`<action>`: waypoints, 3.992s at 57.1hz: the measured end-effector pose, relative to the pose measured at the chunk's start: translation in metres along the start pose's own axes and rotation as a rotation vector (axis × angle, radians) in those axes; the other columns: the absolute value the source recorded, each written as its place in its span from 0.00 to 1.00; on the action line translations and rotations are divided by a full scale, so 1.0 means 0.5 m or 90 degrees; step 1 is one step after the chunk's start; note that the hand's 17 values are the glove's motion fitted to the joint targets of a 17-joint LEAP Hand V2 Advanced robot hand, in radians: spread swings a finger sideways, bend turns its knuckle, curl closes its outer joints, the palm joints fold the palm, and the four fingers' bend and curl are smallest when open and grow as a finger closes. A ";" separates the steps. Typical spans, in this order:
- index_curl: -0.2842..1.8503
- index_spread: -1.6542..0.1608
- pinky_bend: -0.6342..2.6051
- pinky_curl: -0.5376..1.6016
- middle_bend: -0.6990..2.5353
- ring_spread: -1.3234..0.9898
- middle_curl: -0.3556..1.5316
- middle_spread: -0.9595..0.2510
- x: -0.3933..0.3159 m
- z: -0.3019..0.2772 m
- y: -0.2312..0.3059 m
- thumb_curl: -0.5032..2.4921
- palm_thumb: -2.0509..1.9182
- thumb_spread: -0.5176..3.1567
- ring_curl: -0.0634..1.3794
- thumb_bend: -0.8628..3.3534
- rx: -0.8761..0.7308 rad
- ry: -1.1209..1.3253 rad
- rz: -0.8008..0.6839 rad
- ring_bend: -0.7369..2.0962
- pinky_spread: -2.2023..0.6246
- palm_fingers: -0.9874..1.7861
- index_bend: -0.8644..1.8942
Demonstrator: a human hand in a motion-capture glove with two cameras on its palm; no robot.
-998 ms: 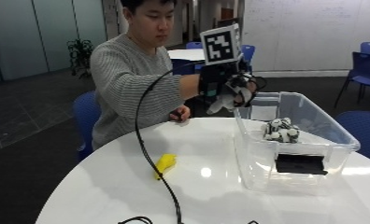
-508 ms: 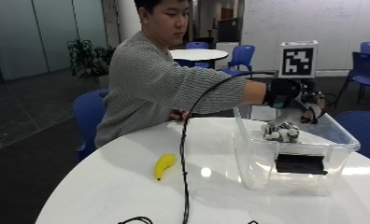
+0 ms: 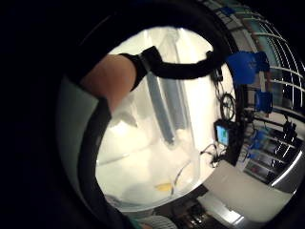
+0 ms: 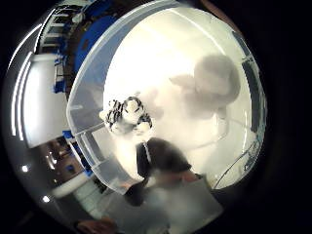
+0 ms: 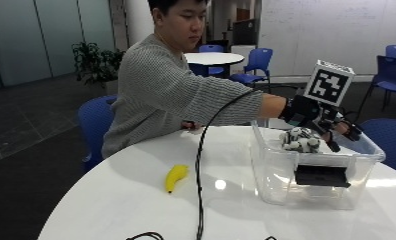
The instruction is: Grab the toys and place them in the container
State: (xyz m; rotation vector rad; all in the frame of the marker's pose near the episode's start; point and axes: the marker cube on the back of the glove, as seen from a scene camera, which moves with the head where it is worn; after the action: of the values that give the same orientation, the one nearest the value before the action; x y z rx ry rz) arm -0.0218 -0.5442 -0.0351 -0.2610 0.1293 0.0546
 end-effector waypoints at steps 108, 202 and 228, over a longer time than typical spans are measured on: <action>0.33 0.68 0.45 0.38 0.42 0.36 0.48 0.52 0.297 0.321 0.702 0.36 0.66 0.49 0.43 0.24 0.217 -0.074 0.044 0.53 0.69 0.67 0.36; 0.36 0.69 0.53 0.44 0.29 0.40 0.49 0.53 -0.049 0.050 0.232 0.36 0.56 0.50 0.42 0.20 0.150 -0.021 -0.125 0.52 0.75 0.38 0.36; 0.33 0.69 0.52 0.42 0.29 0.43 0.46 0.54 0.140 0.005 0.430 0.30 0.54 0.52 0.38 0.20 0.185 -0.084 -0.064 0.51 0.77 0.37 0.38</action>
State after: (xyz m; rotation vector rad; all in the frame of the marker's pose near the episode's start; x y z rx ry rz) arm 0.0328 -0.3336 -0.0968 0.0272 -0.0075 -0.0477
